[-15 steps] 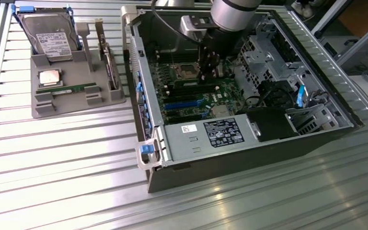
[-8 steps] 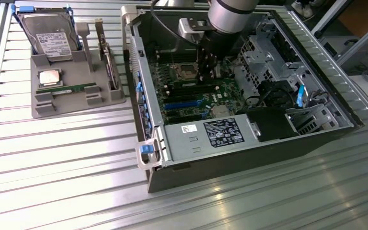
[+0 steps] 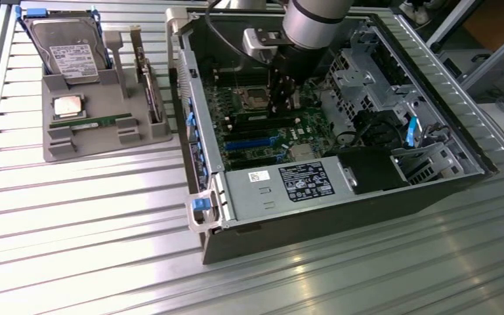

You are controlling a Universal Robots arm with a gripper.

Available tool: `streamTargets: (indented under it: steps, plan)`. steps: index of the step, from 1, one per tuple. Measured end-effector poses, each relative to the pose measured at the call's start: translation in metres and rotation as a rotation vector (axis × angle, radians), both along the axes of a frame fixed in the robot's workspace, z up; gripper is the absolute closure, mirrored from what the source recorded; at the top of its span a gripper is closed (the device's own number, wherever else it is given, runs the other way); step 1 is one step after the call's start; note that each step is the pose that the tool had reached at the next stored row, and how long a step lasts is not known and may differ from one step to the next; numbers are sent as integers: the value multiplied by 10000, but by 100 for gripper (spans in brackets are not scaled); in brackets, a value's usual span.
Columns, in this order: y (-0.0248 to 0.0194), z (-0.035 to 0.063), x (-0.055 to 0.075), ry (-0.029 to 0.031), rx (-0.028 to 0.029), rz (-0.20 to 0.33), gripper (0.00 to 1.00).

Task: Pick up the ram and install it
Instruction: 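Insert the ram into the slot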

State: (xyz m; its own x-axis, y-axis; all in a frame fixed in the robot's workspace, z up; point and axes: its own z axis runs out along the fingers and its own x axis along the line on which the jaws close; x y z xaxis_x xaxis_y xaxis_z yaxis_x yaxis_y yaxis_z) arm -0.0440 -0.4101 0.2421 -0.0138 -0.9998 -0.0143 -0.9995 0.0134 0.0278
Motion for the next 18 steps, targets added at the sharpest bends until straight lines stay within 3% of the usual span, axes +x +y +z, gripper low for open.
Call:
streamTargets:
  steps: [18]
  plan:
    - [3,-97,-16,1,-1,179,87]
